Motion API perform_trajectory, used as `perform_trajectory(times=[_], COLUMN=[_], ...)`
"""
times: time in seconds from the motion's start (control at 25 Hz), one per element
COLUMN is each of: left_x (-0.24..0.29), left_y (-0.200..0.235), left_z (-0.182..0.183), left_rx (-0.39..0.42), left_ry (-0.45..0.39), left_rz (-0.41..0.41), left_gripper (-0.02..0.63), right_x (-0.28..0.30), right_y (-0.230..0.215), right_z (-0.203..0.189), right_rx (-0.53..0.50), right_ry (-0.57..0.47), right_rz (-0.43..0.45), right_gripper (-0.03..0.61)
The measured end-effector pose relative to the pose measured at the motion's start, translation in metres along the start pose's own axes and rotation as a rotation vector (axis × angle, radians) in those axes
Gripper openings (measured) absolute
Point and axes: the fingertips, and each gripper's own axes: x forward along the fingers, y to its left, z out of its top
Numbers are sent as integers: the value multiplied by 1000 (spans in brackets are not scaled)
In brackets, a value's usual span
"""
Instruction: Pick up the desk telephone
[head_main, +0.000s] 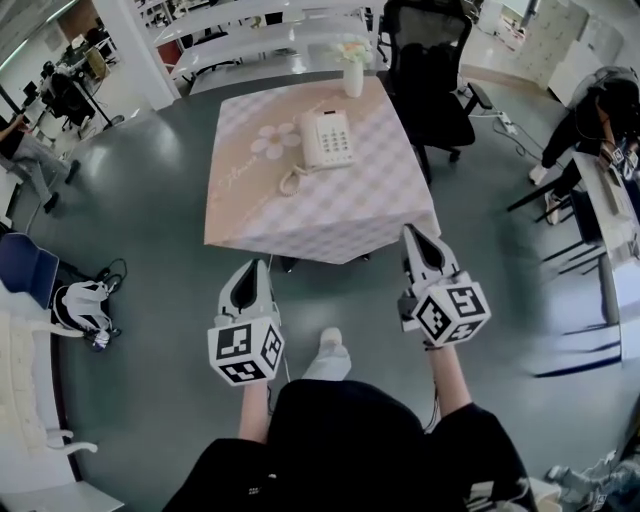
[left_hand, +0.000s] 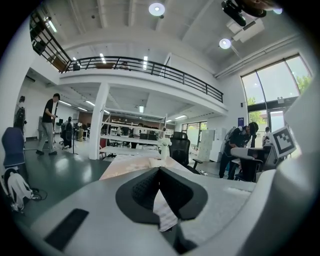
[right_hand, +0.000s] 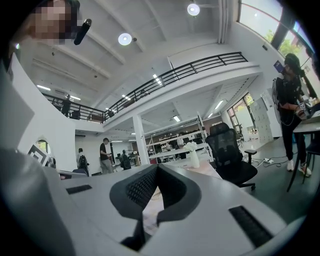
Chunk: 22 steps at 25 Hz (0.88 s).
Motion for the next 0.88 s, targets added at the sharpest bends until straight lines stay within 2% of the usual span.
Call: perform_trajectory(times=[0.4,0.72,0.88], left_x=[81,123,135], left_y=[22,34,39], left_z=[3,5,7], left_rx=[-21,-67,-55], left_ry=[46,59,63], left_rz=[-47,-83,-91], left_gripper=[0,0,0], right_x=[76,110,120], right_y=[-21,-38,-45], right_z=[-5,-12,-13], right_rx=[-11,-2,14], right_ry=[43,60,57], right_rz=[-26,-87,-113], right_gripper=[-8,-8,-8])
